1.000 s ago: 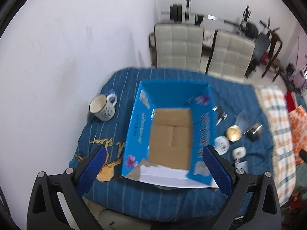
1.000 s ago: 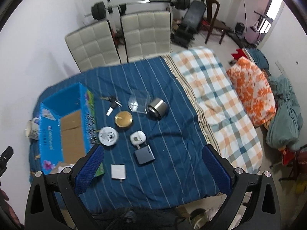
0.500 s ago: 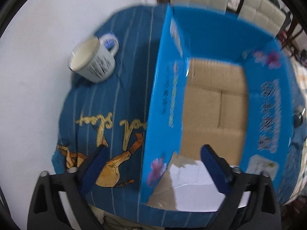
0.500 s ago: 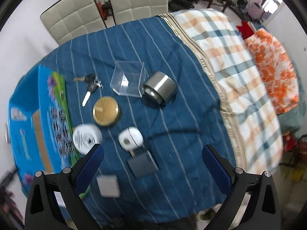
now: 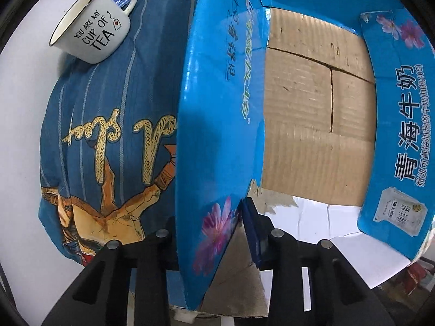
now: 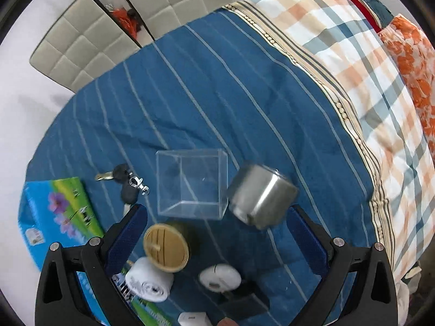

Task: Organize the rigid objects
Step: 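Move the left tool to the box rim while the right tool approaches the clear cube, then grasp the clear plastic cube box with the right gripper and lift it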

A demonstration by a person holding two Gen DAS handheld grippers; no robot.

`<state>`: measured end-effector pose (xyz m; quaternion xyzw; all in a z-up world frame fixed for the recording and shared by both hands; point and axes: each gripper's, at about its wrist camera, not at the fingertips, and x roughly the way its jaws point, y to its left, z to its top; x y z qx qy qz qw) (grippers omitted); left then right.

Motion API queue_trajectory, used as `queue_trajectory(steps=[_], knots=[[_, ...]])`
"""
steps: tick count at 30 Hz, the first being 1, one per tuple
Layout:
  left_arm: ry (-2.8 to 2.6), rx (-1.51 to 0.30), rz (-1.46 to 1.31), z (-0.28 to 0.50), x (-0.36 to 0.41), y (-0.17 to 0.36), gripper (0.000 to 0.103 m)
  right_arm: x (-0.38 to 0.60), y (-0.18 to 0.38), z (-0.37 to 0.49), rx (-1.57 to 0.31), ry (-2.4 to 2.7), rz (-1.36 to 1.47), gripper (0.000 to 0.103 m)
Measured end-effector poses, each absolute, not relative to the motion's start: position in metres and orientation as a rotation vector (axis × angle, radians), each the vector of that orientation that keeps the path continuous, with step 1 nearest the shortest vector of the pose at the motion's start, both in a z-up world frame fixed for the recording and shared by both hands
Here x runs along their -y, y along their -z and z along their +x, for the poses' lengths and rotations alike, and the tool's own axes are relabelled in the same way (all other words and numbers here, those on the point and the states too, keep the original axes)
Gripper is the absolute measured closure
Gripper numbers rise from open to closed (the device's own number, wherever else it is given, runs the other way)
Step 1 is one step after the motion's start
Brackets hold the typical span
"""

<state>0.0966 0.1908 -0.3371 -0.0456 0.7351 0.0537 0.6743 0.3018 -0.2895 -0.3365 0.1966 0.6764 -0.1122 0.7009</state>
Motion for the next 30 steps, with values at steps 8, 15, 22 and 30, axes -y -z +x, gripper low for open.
queue_trajectory(steps=[8,15,22,30], knots=[[-0.144,-1.641,-0.106,0.086,-0.189,0.333,0.072,0.283,0.356,0.326,-1.551,0.250,0.470,0.000],[-0.151,-1.636,-0.096,0.087,-0.186,0.329,0.072,0.262,0.364,0.349,-1.596,0.297,0.390,0.000],[-0.151,-1.628,-0.105,0.087,-0.188,0.331,0.072,0.240,0.376,0.371,-1.627,0.401,0.280,0.000],[-0.149,-1.620,-0.102,0.085,-0.187,0.330,0.072,0.216,0.391,0.386,-1.642,0.252,0.386,0.000]])
